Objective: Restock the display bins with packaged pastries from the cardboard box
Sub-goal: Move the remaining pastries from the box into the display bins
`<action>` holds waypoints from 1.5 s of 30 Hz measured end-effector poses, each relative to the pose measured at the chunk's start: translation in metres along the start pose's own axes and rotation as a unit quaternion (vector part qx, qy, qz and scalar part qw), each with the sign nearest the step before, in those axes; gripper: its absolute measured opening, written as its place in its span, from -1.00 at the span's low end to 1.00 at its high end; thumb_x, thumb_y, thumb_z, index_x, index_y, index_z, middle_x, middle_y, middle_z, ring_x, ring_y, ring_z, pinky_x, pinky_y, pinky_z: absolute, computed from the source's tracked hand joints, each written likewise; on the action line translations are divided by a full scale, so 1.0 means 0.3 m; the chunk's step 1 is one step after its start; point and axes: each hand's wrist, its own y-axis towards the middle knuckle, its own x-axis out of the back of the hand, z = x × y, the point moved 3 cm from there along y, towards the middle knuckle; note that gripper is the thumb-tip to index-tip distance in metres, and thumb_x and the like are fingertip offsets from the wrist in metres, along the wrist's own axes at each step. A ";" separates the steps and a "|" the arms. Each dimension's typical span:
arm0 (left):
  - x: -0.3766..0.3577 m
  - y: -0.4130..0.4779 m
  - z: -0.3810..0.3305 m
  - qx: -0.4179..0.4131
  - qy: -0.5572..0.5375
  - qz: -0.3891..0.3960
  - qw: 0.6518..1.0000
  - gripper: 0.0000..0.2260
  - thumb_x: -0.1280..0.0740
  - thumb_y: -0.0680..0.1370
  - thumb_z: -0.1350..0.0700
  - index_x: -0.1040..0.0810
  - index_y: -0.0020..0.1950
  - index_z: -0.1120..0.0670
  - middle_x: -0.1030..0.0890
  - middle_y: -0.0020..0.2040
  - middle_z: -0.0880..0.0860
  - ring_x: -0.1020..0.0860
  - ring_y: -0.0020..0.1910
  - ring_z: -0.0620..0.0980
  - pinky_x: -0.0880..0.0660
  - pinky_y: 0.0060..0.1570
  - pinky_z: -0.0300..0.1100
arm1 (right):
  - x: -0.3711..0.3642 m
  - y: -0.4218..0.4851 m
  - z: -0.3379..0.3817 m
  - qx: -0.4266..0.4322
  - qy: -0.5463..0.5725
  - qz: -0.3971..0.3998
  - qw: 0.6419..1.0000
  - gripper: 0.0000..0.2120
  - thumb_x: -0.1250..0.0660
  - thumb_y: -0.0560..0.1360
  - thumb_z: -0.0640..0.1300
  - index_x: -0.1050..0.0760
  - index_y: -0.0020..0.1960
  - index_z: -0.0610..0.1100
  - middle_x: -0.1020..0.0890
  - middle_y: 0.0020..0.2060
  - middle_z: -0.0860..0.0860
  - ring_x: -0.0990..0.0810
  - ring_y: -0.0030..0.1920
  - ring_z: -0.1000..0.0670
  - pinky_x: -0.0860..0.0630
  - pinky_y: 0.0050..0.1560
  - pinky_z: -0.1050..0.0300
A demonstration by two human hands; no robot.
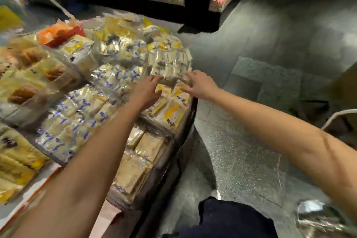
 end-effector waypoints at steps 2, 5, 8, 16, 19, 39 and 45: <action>-0.044 0.147 -0.192 -0.059 -0.006 0.008 0.998 -0.51 -0.30 0.60 0.10 -0.31 0.52 0.06 -0.43 0.37 0.21 -0.40 0.32 0.23 -0.36 0.24 0.04 | 0.076 -0.031 -0.197 -0.044 0.002 -0.010 0.999 -0.34 -0.26 0.52 0.28 -0.25 0.51 0.00 -0.41 0.36 -0.15 -0.40 0.34 -0.21 -0.44 0.24 -0.10; -0.121 0.375 -0.501 -0.146 -0.024 0.029 0.989 -0.48 -0.35 0.55 0.15 -0.33 0.50 0.12 -0.43 0.35 0.25 -0.41 0.32 0.27 -0.35 0.27 0.03 | 0.197 -0.097 -0.505 -0.123 0.023 -0.038 0.991 -0.34 -0.25 0.54 0.24 -0.21 0.54 -0.02 -0.35 0.42 -0.16 -0.34 0.39 -0.20 -0.37 0.33 -0.10; -0.184 0.543 -0.848 -0.219 -0.042 0.044 0.974 -0.49 -0.35 0.56 0.16 -0.33 0.50 0.12 -0.43 0.36 0.23 -0.37 0.33 0.27 -0.35 0.28 0.04 | 0.307 -0.201 -0.802 -0.202 0.028 -0.076 0.976 -0.36 -0.26 0.55 0.21 -0.23 0.53 -0.04 -0.37 0.41 -0.18 -0.35 0.39 -0.23 -0.36 0.35 -0.10; -0.393 0.721 -1.687 -0.417 -0.045 0.110 0.901 -0.52 -0.33 0.56 0.19 -0.36 0.48 0.13 -0.46 0.31 0.28 -0.41 0.30 0.30 -0.34 0.26 0.04 | 0.486 -0.635 -1.434 -0.391 0.044 -0.127 0.911 -0.39 -0.23 0.58 0.18 -0.21 0.53 -0.04 -0.36 0.40 -0.18 -0.36 0.37 -0.25 -0.40 0.30 -0.18; -0.465 0.744 -1.907 -0.469 -0.050 0.130 0.872 -0.52 -0.30 0.56 0.18 -0.35 0.49 0.10 -0.46 0.31 0.26 -0.39 0.32 0.28 -0.36 0.29 0.07 | 0.504 -0.755 -1.565 -0.440 0.056 -0.149 0.884 -0.42 -0.24 0.58 0.16 -0.23 0.52 -0.04 -0.37 0.40 -0.17 -0.38 0.36 -0.23 -0.42 0.28 -0.17; -0.868 1.342 -2.999 -0.620 -0.025 0.232 0.749 -0.58 -0.25 0.64 0.08 -0.31 0.51 -0.03 -0.42 0.38 0.06 -0.37 0.35 0.11 -0.38 0.28 -0.02 | 0.787 -1.050 -2.477 -0.609 0.089 -0.219 0.757 -0.44 -0.24 0.60 0.10 -0.20 0.54 -0.02 -0.31 0.47 -0.10 -0.31 0.44 -0.15 -0.36 0.38 -0.15; -1.029 1.433 -3.267 -0.620 -0.025 0.278 0.734 -0.58 -0.26 0.63 0.10 -0.33 0.49 -0.01 -0.44 0.37 0.08 -0.38 0.35 0.10 -0.37 0.30 -0.04 | 0.757 -1.125 -2.741 -0.648 0.120 -0.207 0.723 -0.44 -0.25 0.60 0.09 -0.21 0.53 -0.01 -0.32 0.45 -0.09 -0.33 0.42 -0.16 -0.36 0.38 -0.15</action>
